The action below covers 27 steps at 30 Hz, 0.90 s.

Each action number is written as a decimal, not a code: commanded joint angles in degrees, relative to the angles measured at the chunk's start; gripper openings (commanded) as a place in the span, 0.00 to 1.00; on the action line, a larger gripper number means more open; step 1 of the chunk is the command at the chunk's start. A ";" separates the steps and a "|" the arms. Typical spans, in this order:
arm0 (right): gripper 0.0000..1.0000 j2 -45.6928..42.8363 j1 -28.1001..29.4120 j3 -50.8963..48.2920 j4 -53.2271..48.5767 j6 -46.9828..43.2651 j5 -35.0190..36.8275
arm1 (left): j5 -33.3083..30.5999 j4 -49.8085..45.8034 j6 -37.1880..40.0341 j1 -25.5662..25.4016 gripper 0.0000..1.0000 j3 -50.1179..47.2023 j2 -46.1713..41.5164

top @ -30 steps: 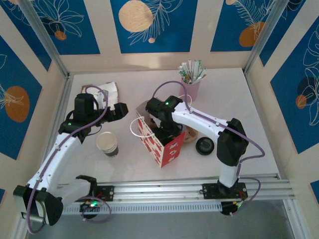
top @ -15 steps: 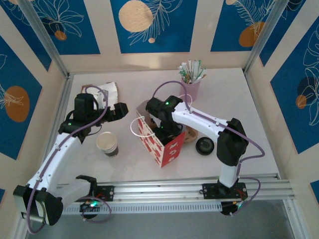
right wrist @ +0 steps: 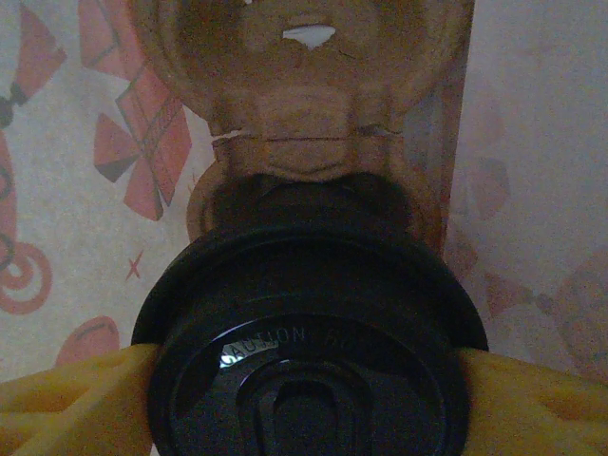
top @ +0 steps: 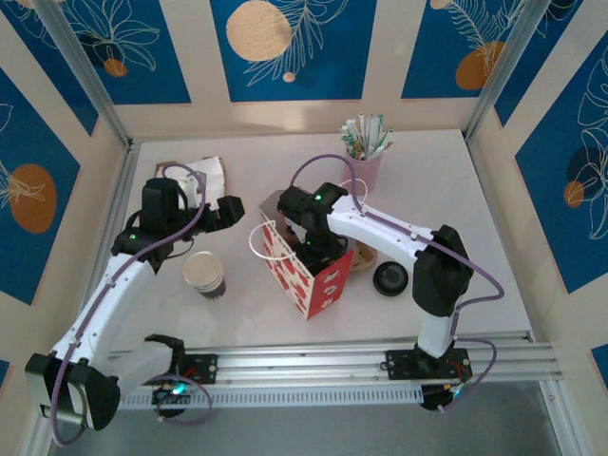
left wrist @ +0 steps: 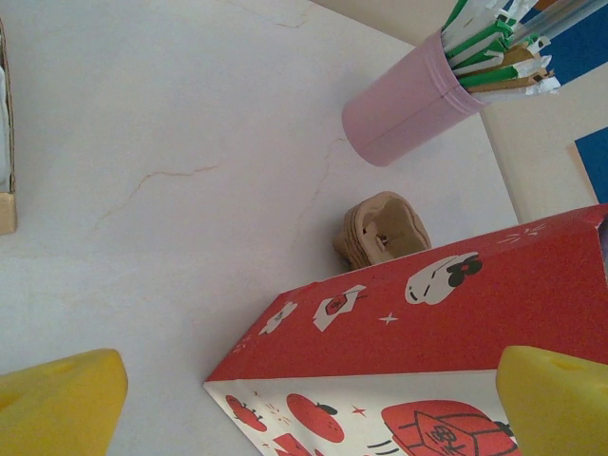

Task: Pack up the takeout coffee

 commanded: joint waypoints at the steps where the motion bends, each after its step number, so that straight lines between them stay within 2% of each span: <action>1: 0.77 2.50 0.58 -0.57 1.01 0.22 -0.85 | 1.69 0.31 -0.27 0.27 1.00 1.04 -1.14; 27: 0.90 -0.87 1.46 2.25 -1.36 1.29 0.97 | 1.92 -1.33 -0.11 0.27 1.00 2.27 -2.42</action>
